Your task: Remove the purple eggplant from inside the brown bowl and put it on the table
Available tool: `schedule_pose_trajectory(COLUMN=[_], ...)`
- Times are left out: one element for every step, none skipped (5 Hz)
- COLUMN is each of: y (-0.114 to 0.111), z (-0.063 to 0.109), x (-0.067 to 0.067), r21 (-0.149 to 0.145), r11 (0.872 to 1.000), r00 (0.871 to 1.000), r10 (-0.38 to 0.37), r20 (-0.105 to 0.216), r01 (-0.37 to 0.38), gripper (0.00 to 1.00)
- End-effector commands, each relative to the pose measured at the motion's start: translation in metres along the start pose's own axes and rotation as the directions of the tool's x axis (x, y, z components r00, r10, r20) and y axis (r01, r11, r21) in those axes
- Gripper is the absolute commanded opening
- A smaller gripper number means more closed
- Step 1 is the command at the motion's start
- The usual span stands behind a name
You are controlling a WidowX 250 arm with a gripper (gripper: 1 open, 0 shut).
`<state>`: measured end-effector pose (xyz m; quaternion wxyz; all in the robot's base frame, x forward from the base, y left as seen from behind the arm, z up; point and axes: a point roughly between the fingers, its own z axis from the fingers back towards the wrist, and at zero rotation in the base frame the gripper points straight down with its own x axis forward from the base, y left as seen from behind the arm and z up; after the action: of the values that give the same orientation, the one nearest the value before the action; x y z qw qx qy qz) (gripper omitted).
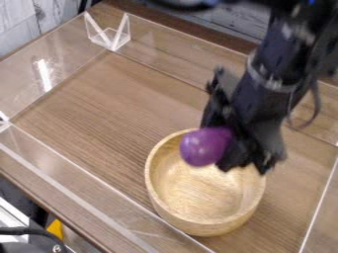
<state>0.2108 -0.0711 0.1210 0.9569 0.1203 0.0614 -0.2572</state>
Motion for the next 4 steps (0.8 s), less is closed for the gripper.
schedule_pose_trajectory(y=[0.03, 0.045, 0.034, 0.036], z=[0.037, 0.026, 0.021, 0.008], x=[0.006, -0.003, -0.002, -0.004], r21=[0.016, 0.034, 0.036, 0.026], r11=[0.999, 0.998, 0.999, 0.993], r00=[0.996, 0.995, 0.996, 0.991], r10=[0.042, 0.047, 0.021, 0.112], r20=[0.075, 0.088, 0.089, 0.067], r01=[-0.043, -0.05, -0.024, -0.114], gripper=[0.0, 0.0, 0.0, 0.0])
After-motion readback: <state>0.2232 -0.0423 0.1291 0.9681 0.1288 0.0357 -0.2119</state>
